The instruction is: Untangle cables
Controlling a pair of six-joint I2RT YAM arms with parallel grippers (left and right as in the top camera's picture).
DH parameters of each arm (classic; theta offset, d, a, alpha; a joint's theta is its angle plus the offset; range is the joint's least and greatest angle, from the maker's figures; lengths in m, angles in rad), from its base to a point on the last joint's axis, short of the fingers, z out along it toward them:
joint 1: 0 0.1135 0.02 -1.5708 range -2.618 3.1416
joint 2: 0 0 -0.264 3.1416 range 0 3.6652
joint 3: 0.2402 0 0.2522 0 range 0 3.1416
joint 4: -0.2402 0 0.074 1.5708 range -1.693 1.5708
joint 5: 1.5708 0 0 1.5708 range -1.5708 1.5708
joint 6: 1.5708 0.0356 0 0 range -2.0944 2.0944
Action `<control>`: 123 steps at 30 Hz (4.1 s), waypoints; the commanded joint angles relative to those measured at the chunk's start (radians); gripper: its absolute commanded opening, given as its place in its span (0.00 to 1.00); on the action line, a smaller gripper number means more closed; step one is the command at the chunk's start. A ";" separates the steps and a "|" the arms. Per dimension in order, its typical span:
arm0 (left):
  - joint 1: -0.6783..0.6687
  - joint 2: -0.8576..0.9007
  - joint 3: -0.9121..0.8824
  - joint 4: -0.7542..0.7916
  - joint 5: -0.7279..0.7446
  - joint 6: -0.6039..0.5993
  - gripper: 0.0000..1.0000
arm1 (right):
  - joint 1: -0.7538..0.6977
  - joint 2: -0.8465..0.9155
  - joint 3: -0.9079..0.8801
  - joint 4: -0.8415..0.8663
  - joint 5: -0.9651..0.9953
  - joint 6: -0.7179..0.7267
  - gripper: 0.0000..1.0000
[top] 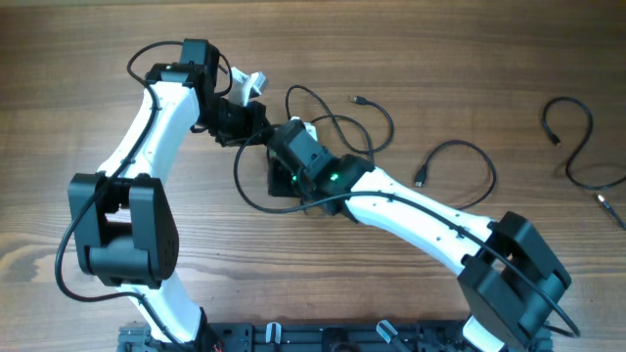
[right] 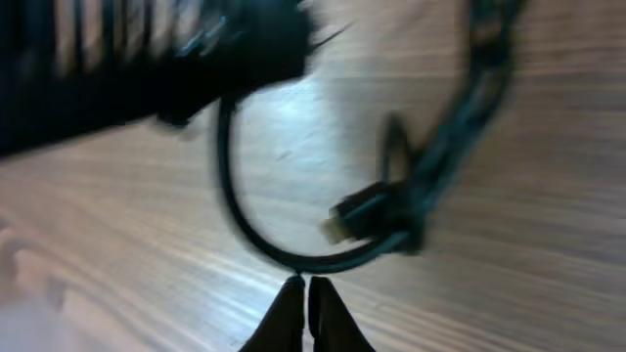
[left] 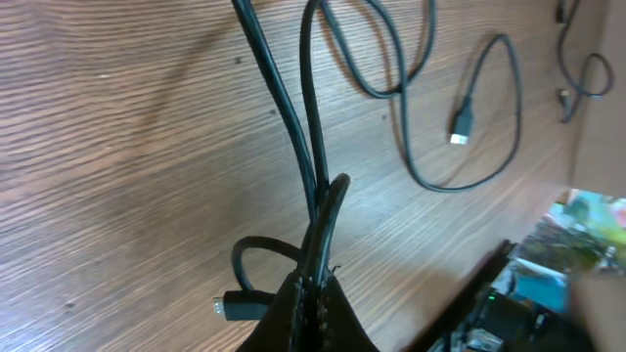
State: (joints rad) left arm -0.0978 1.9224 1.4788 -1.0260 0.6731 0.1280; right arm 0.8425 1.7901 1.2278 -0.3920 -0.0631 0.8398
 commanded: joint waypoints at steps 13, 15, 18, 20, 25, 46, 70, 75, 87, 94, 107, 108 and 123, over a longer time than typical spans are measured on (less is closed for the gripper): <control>-0.005 -0.008 0.010 0.002 -0.104 0.085 0.04 | -0.143 0.021 0.007 -0.017 0.068 0.010 0.38; -0.004 -0.008 0.010 -0.037 0.014 0.192 0.04 | -0.143 0.021 0.007 -0.018 0.074 -0.011 0.41; -0.004 -0.008 0.010 -0.067 0.077 0.259 0.04 | -0.143 0.021 0.007 -0.018 0.074 -0.029 0.41; -0.004 -0.008 0.010 -0.087 0.111 0.301 0.04 | -0.143 0.021 0.007 -0.016 0.075 -0.029 0.41; -0.004 -0.008 0.010 -0.134 0.192 0.389 0.04 | -0.143 0.021 0.007 -0.013 0.123 -0.029 0.41; -0.004 -0.008 0.010 -0.165 0.282 0.470 0.04 | -0.143 0.060 0.007 0.040 -0.137 -0.205 0.49; -0.002 -0.008 0.010 -0.171 0.315 0.364 0.04 | -0.208 0.064 0.007 0.170 -0.103 -0.438 0.67; 0.012 -0.008 0.010 -0.179 0.369 0.328 0.04 | -0.207 0.069 0.007 0.249 -0.094 -0.440 0.67; 0.039 -0.008 0.010 -0.198 0.385 0.328 0.04 | -0.208 0.072 0.007 0.315 0.183 -0.287 0.38; 0.039 -0.008 0.010 -0.199 0.385 0.332 0.04 | -0.208 0.085 0.007 0.365 0.286 -0.286 0.39; 0.038 -0.008 0.010 -0.106 0.151 0.327 0.04 | -0.216 0.136 0.007 0.194 0.278 -0.180 0.39; 0.038 -0.008 0.010 -0.102 0.143 0.320 0.04 | -0.216 0.140 0.007 0.166 0.261 -0.179 0.39; 0.036 -0.008 0.010 0.005 -0.169 -0.017 0.04 | -0.221 0.152 0.007 0.146 0.173 -0.160 0.47</control>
State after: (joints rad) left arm -0.0643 1.9221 1.4914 -1.0237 0.5652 0.1677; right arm 0.6292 1.9209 1.2221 -0.2932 0.1242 0.6624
